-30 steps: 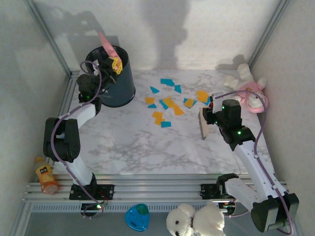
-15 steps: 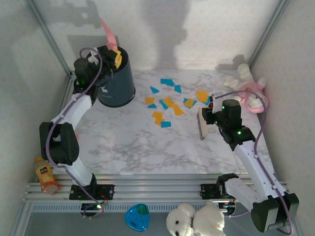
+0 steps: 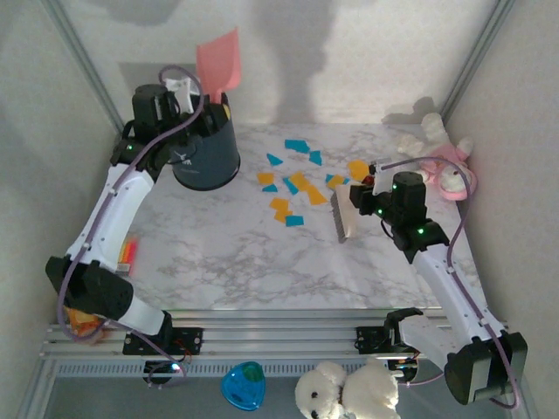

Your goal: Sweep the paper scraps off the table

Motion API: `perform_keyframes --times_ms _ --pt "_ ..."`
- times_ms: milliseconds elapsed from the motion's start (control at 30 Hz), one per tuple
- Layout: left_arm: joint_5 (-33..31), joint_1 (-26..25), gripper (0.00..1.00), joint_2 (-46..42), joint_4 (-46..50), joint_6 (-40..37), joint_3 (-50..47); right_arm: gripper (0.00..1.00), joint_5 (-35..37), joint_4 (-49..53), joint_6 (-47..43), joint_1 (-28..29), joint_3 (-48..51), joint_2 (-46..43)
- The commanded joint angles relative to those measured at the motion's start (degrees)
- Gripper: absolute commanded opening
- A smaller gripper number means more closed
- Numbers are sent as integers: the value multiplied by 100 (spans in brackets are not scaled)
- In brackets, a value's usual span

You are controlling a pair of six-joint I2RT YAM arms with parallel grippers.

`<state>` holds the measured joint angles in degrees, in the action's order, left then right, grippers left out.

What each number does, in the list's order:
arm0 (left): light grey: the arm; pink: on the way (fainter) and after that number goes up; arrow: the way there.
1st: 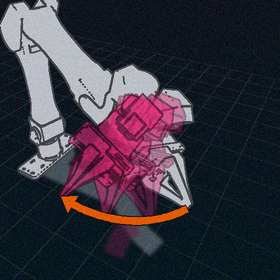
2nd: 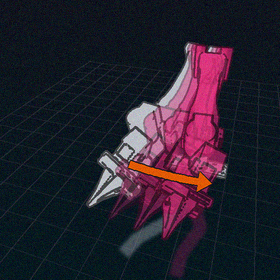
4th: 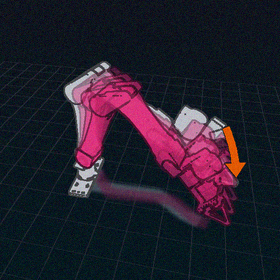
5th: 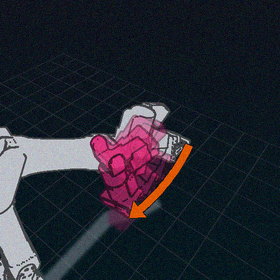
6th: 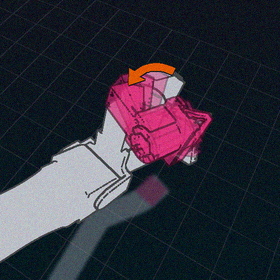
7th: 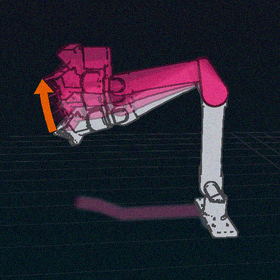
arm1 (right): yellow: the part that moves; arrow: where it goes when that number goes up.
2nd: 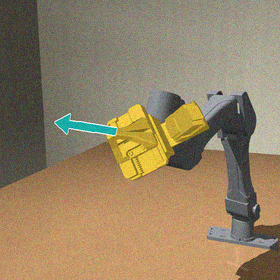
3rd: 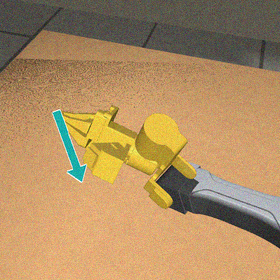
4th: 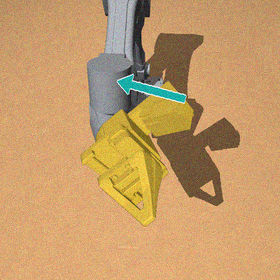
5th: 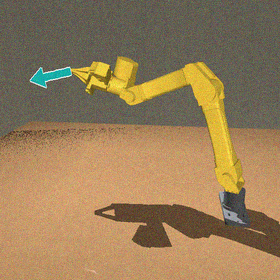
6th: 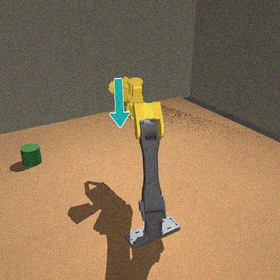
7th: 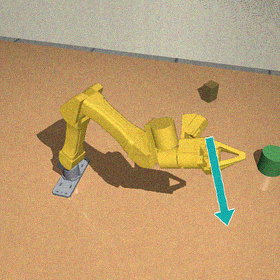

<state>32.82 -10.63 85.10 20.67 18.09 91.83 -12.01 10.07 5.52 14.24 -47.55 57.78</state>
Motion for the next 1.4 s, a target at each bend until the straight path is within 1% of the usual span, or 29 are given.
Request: perform_keyframes --times_ms 0,100,267,433,567,767,967,1067,1200,1367 --pt "-544 -141 14 -530 689 -1559 -428 0 -453 -692 395 -11 -38 182" --pt "-570 -185 15 -854 1028 -2262 -803 0 -640 -959 561 30 -98 427" --pt "-770 -215 15 -1179 1538 -3083 -1253 0 -914 -1269 772 180 -344 1004" --pt "-971 -241 15 -1622 1437 -3641 -1914 0 -1182 -1416 845 407 -676 1592" --pt "-1143 -238 16 -1769 1742 -4078 -2262 0 -1411 -1605 1002 516 -902 2080" --pt "-1545 -239 15 -1645 1987 -4193 -2428 0 -1639 -1954 1205 652 -1190 2717" --pt "-1539 -255 14 -1506 2149 -4228 -2486 0 -1624 -2022 1262 747 -1523 3289" --pt "-1519 -280 14 -1525 2195 -4368 -2585 0 -1398 -1959 1251 764 -1563 3442" --pt "-1519 -318 15 -1482 2285 -4475 -2679 0 -1083 -1430 997 761 -1721 3571" --pt "-1530 -445 15 -1332 2407 -4598 -2697 0 -672 -909 604 759 -1655 3474"
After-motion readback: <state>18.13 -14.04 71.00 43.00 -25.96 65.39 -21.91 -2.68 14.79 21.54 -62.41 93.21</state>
